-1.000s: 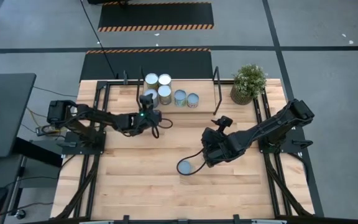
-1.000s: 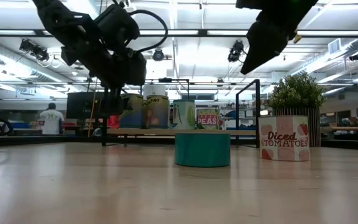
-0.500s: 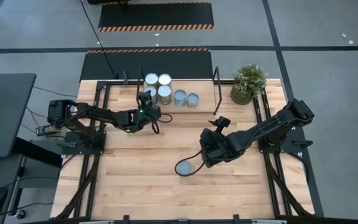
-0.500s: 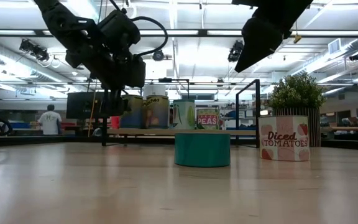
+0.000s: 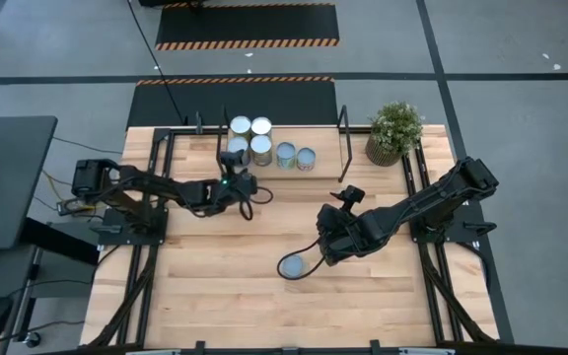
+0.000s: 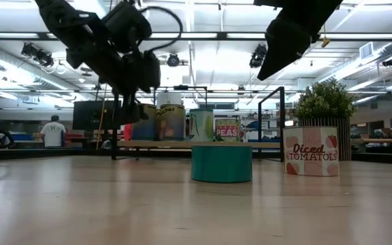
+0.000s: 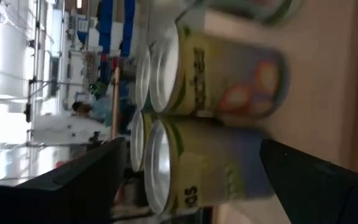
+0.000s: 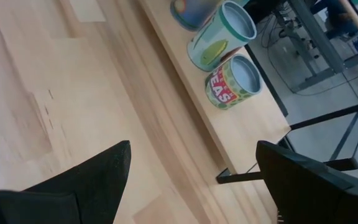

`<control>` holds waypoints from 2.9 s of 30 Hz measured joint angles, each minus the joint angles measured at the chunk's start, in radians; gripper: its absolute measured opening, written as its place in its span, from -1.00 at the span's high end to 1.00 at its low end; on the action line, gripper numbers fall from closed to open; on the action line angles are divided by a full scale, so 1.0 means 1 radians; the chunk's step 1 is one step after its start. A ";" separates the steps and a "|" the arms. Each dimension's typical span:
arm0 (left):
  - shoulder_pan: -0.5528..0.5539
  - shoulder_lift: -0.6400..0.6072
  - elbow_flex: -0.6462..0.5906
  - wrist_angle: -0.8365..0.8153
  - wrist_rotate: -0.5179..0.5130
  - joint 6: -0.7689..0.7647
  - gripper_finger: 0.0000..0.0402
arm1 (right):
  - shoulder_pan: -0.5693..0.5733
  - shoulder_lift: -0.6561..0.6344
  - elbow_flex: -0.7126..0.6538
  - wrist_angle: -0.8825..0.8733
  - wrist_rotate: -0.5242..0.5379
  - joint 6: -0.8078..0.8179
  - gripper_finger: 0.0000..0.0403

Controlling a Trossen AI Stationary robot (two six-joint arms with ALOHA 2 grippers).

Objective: Pick and place cans onto a shelf
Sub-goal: Put the canned tomatoes on the shelf

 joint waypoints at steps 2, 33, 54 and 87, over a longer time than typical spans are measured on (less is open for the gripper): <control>-0.020 -0.029 0.000 -0.009 0.045 -0.028 -0.87 | 0.000 0.000 0.000 0.007 -0.006 0.000 -0.76; -0.190 -0.678 -0.363 0.106 0.842 -0.618 -0.87 | -0.141 0.013 0.066 0.439 -0.517 -0.233 -0.85; -0.149 -1.042 -0.515 0.119 0.903 -0.652 -0.87 | -0.110 0.012 -0.076 0.227 -0.624 -0.132 -0.97; -0.149 -1.045 -0.515 0.006 0.864 -0.804 -0.87 | 0.059 0.011 -0.250 0.388 -0.500 -0.061 -0.97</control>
